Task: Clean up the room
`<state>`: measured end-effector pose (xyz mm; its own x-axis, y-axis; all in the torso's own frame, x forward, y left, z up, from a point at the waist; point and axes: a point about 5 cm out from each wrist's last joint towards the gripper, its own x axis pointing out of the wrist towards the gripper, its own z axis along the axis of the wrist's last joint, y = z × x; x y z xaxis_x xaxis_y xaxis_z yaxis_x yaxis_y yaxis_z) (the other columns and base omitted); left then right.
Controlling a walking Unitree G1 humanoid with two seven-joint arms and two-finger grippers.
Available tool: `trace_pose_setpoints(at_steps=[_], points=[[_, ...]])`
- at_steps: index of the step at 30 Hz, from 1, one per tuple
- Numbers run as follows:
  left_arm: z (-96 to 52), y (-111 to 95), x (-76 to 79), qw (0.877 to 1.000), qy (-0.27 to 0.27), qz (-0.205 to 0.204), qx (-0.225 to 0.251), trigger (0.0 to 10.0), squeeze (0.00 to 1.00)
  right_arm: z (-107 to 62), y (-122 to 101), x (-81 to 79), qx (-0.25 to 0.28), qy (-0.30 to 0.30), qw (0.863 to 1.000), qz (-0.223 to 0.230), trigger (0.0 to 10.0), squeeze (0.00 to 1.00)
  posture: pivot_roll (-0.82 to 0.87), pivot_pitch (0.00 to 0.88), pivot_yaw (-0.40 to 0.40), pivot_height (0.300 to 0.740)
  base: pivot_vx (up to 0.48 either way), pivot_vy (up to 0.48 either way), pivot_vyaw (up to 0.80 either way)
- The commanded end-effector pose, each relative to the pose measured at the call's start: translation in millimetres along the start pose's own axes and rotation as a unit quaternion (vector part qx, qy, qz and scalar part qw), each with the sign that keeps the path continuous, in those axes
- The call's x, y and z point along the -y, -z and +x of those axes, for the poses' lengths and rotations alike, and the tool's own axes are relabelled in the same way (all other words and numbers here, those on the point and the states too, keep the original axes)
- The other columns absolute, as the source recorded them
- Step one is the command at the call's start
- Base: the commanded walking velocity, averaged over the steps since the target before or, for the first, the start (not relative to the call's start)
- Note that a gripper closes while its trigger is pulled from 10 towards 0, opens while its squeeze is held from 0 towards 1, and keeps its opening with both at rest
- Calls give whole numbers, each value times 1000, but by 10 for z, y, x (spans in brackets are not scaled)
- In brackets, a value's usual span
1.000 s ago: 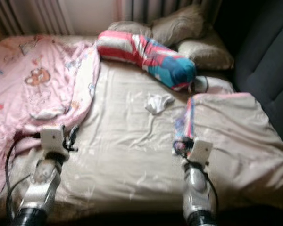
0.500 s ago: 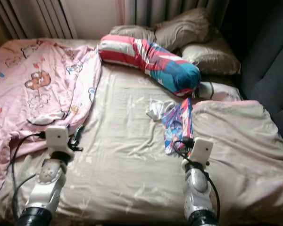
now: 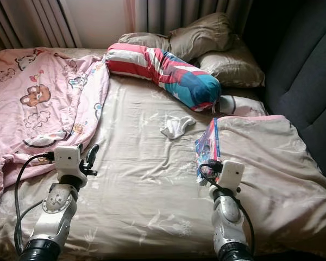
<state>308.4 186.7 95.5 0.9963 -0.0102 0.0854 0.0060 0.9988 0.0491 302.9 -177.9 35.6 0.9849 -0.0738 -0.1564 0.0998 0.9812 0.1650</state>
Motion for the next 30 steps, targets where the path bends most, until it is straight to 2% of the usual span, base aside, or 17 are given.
trace_pose_setpoints(at_steps=[1,7,13,18,27,30], points=[[-29,20,-7,1000,1,4,-7,10000,0,15,-27,-26,3,-11,1000,14,10000,0,11,141,-55,740,0,0,0],[-29,15,-8,1000,3,2,-6,10000,0,23,-39,-89,6,-35,999,16,10000,0,14,147,-54,740,0,0,0],[-34,12,8,1000,4,1,-5,10000,0,26,-108,-80,31,-31,999,-6,10000,0,12,152,-51,740,0,0,0],[-27,19,38,1000,7,-3,-6,10000,0,29,-121,-33,31,-17,999,-20,10000,0,7,152,-50,736,0,0,0],[-36,22,42,1000,8,-3,-7,10000,0,27,-119,-38,35,-17,999,-18,10000,0,9,152,-50,678,0,0,0],[-37,23,41,1000,8,-3,-8,10000,0,21,-125,-49,40,-18,999,-16,10000,0,9,154,-49,678,0,0,0]])
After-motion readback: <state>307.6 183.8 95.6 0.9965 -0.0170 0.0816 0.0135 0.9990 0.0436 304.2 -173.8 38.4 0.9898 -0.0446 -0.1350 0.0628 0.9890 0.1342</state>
